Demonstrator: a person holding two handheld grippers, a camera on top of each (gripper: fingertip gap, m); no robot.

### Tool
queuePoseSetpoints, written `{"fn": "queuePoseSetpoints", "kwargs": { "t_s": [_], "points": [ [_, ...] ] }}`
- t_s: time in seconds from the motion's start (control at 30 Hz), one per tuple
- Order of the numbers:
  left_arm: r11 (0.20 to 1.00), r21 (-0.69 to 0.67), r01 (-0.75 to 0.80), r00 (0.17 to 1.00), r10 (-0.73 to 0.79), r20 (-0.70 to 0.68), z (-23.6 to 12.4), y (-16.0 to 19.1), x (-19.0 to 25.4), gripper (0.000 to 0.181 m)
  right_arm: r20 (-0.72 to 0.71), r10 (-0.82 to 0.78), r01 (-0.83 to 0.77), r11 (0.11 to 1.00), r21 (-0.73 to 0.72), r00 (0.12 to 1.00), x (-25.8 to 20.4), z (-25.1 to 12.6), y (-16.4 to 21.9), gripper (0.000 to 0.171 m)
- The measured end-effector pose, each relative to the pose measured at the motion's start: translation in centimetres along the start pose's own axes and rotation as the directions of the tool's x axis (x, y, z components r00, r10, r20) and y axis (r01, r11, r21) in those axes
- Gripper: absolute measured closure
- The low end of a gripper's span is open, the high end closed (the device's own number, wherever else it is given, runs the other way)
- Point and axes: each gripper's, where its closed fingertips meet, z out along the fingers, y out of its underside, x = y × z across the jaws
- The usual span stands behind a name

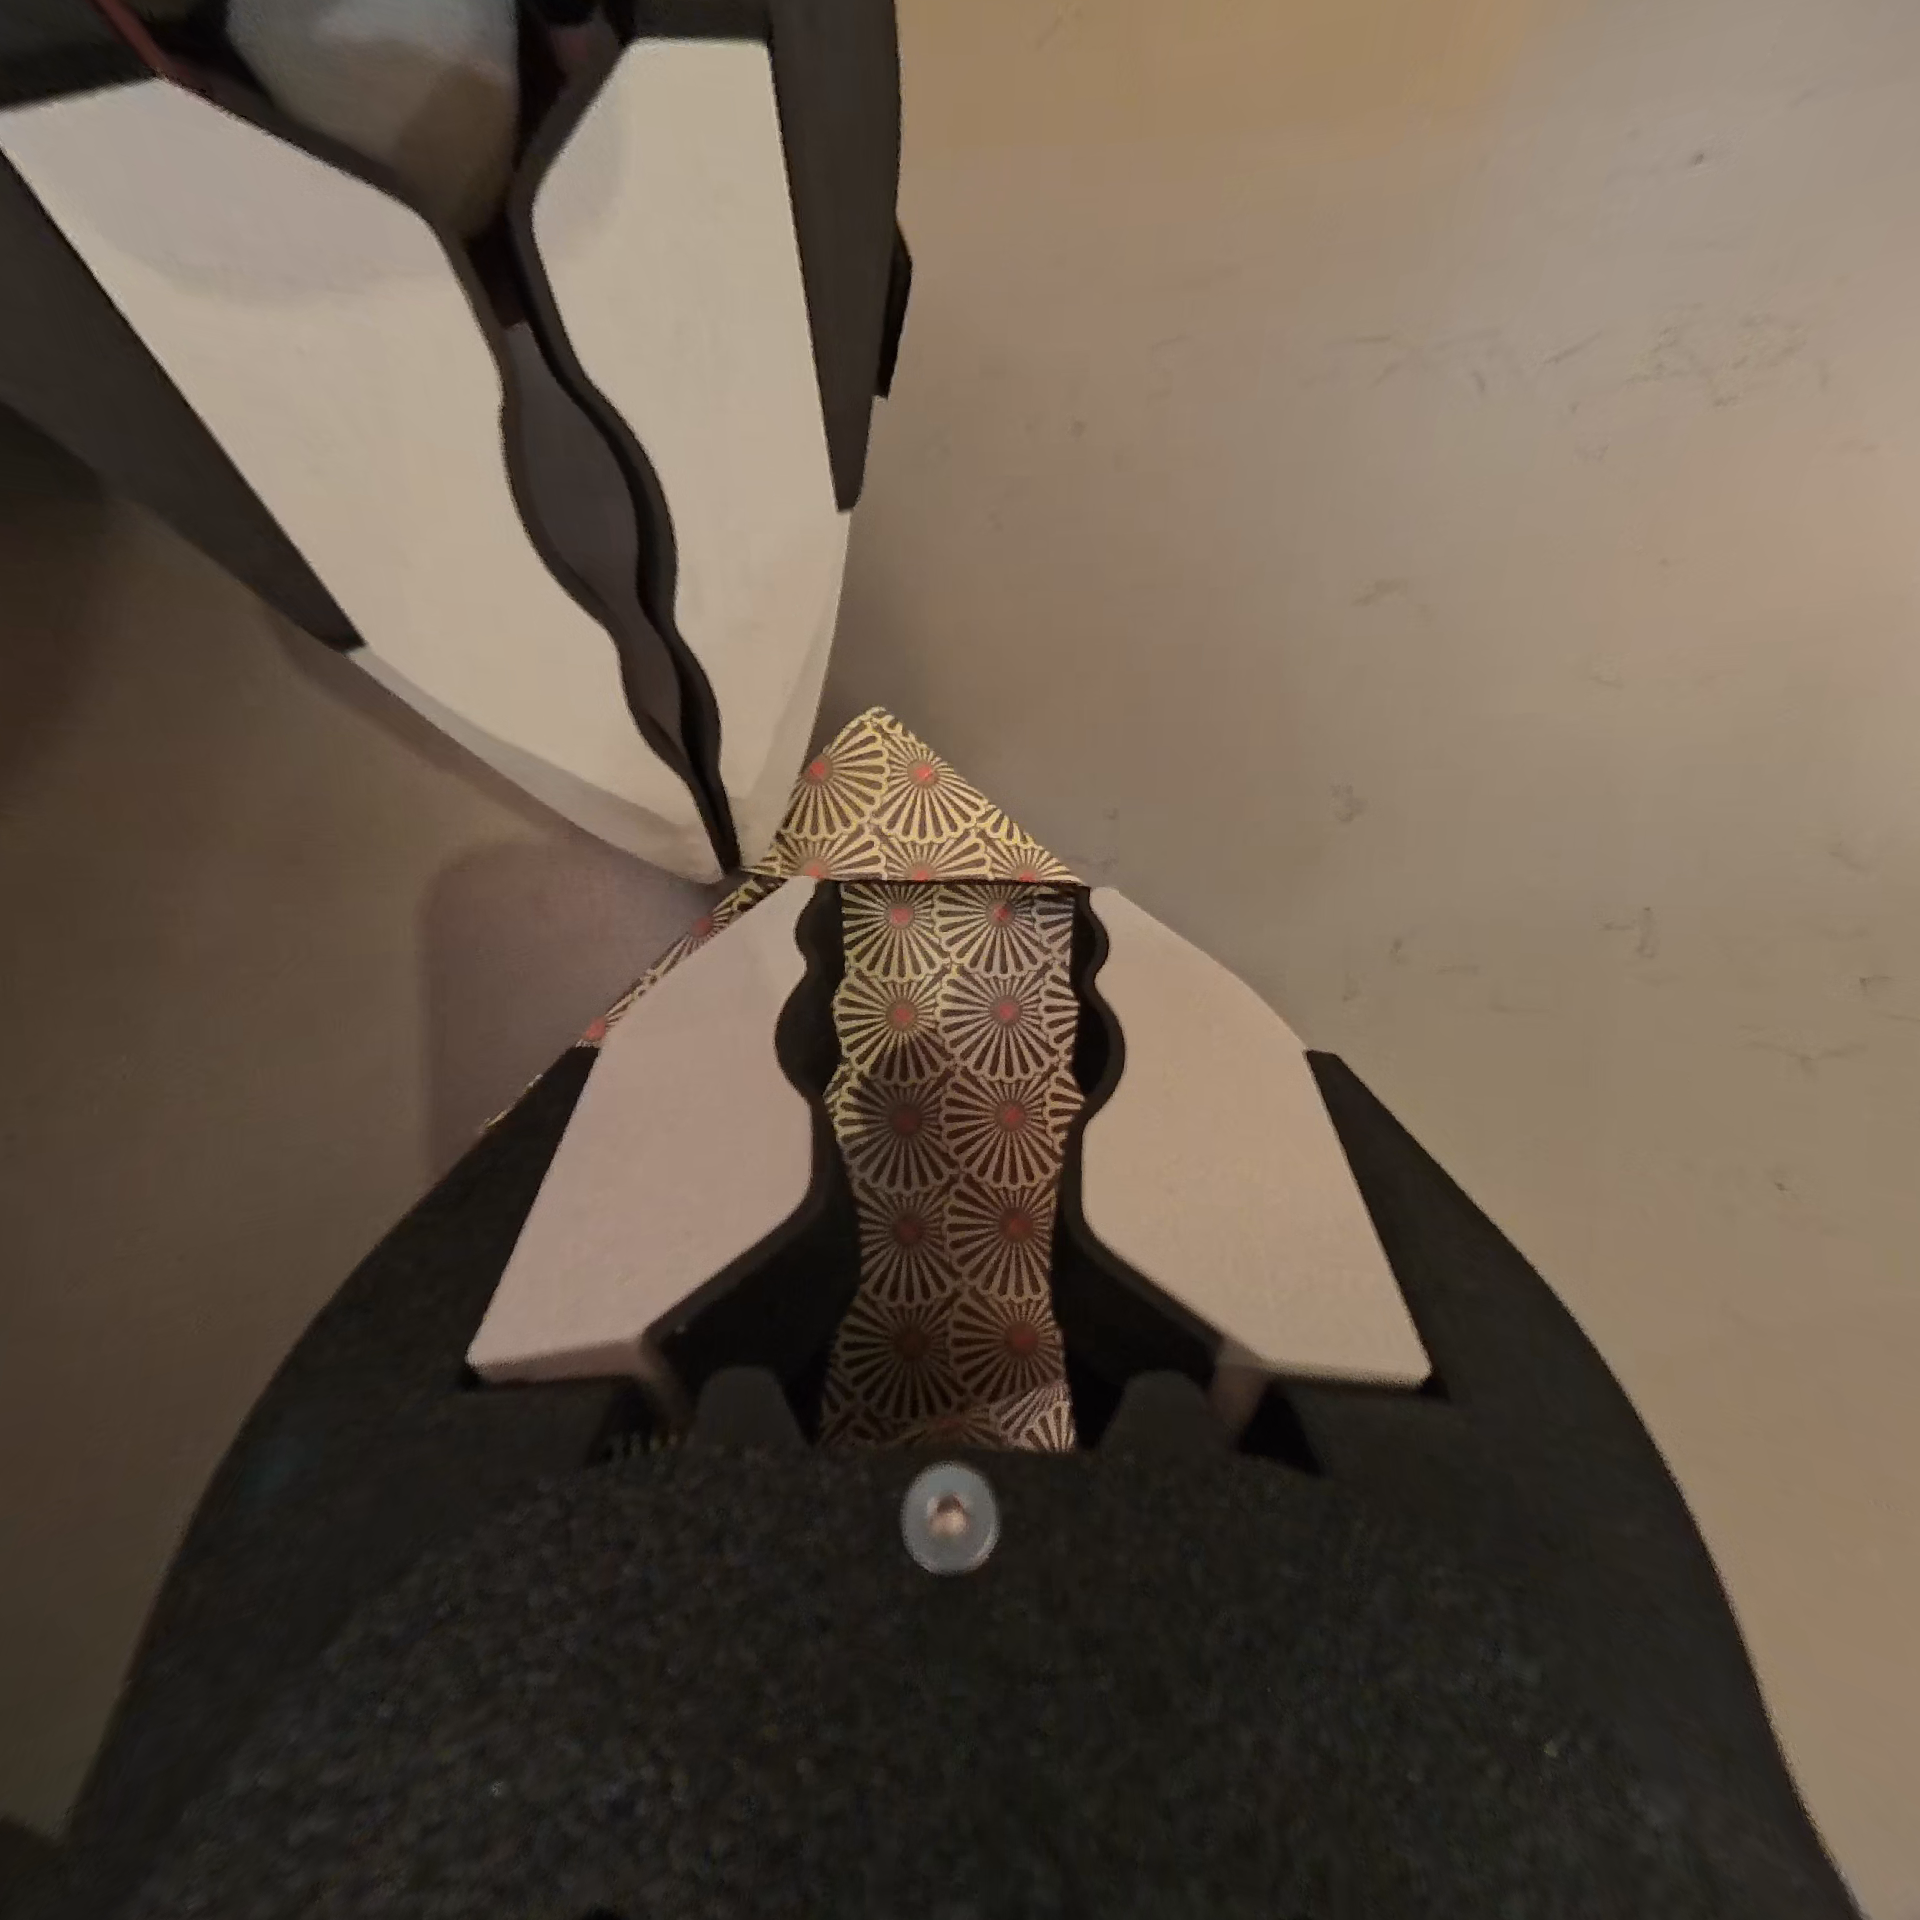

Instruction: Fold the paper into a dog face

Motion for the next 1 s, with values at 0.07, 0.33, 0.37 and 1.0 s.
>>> {"fn": "queuePoseSetpoints", "kwargs": {
  "t_s": [0.07, 0.33, 0.37, 1.0],
  "points": [
    [1.0, -0.005, 0.003, 1.0, -0.003, 0.0, 0.1, 0.1, 0.0, 0.181, 0.006, 0.003, -0.003, 1.0, 0.001, 1.0, 0.0, 0.0, 0.0, 0.13],
    [1.0, -0.025, 0.012, 1.0, -0.012, 0.002, 0.5, 0.6, 0.0, 0.181, 0.009, -0.011, 0.011, 1.0, 0.024, 1.0, -0.3, -0.7, -0.4, 0.126],
    [1.0, -0.025, 0.013, 1.0, -0.013, 0.0, 0.6, 0.5, 0.0, 0.181, 0.007, -0.018, 0.018, 1.0, 0.022, 1.0, -0.4, -0.9, -0.5, 0.126],
    [0.999, -0.03, 0.028, 0.998, -0.03, -0.061, 0.7, 0.6, 1.0, 0.181, -0.009, -0.043, 0.043, 0.999, -0.018, 0.999, -0.4, -0.8, 0.8, 0.171]
  ]
}}
